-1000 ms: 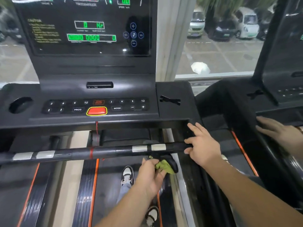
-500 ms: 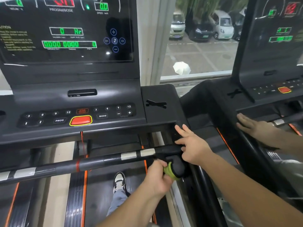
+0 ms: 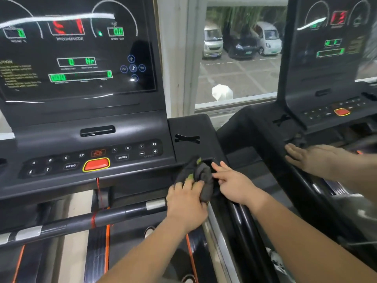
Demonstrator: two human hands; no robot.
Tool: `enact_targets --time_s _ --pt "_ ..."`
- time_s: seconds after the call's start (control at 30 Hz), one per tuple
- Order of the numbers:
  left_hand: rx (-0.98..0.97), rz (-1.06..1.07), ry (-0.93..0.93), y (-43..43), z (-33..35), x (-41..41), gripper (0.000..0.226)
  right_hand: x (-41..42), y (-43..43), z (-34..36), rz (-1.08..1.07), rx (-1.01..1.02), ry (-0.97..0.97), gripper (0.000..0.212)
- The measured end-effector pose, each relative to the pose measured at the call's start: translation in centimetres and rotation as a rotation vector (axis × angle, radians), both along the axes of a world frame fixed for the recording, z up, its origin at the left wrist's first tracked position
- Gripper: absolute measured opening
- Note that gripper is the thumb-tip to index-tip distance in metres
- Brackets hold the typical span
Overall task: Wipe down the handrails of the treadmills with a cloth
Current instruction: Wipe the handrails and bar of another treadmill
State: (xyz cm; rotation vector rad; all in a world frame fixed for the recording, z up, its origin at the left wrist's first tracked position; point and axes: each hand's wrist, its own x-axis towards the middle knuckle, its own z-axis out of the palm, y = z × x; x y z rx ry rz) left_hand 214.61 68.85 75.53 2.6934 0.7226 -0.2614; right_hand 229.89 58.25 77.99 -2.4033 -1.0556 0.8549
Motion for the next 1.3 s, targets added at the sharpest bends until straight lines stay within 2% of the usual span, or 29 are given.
enact_targets --time_s 0.03,0.1,0.3,0.37,0.43,0.47,0.53,0.6,0.7,0.77,0.87,0.93,1.0,1.1,1.13,1.23,1.3 --pt "0.052 -0.037 0.054 -0.1 -0.4 0.4 0.064 0.0 0.0 -0.2 -0.004 0.0 -0.005 0.053" --pt "0.036 -0.036 0.075 0.6 -0.6 1.4 0.066 0.1 0.0 -0.4 -0.041 0.007 -0.004 0.057" --pt "0.174 -0.061 -0.008 0.6 0.2 -1.7 0.048 0.7 0.0 -0.4 -0.125 0.073 0.091 0.05" --pt "0.143 -0.056 -0.057 0.5 0.1 -3.1 0.038 1.4 0.5 0.0 -0.187 0.077 0.088 0.041" --pt "-0.025 0.009 -0.154 0.9 0.1 -3.6 0.025 2.1 1.1 0.5 -0.315 0.132 0.055 0.032" --pt "-0.187 0.113 -0.228 1.3 0.5 -3.2 0.02 2.5 1.5 1.0 -0.387 0.186 0.057 0.031" --pt "-0.568 0.462 -0.4 2.7 2.5 -1.9 0.011 3.1 2.5 2.0 -0.464 0.248 0.054 0.038" --pt "-0.845 0.731 -0.528 4.3 5.2 -0.3 0.01 3.6 3.4 2.9 -0.458 0.224 0.034 0.053" --pt "-0.961 0.747 -0.651 7.5 8.4 1.7 0.012 5.3 5.1 3.4 -0.449 0.104 0.101 0.078" --pt "-0.827 0.638 -0.683 10.0 9.5 3.0 0.009 6.8 6.3 3.5 -0.449 0.023 0.169 0.085" --pt "-0.31 0.37 -0.669 13.5 9.8 5.3 0.003 8.5 8.1 3.1 -0.452 -0.066 0.225 0.096" --pt "-0.069 0.214 -0.696 14.5 9.4 7.0 0.011 9.2 9.3 2.3 -0.439 -0.135 0.199 0.095" --pt "0.075 0.07 -0.56 14.6 7.1 8.8 0.023 9.9 9.9 1.6 -0.446 -0.189 0.176 0.096" --pt "0.178 -0.142 -0.186 12.4 2.8 9.9 0.043 10.4 9.7 1.4 -0.449 -0.176 0.183 0.092" --pt "0.177 -0.203 -0.124 11.2 1.7 9.8 0.049 10.3 9.4 1.4 -0.451 -0.156 0.181 0.089" --pt "0.115 -0.392 -0.081 10.0 1.2 8.9 0.061 9.5 8.8 0.8 -0.457 -0.142 0.14 0.083" --pt "0.117 -0.528 -0.084 12.6 0.7 9.3 0.066 9.3 8.7 0.4 -0.459 -0.134 0.13 0.084"
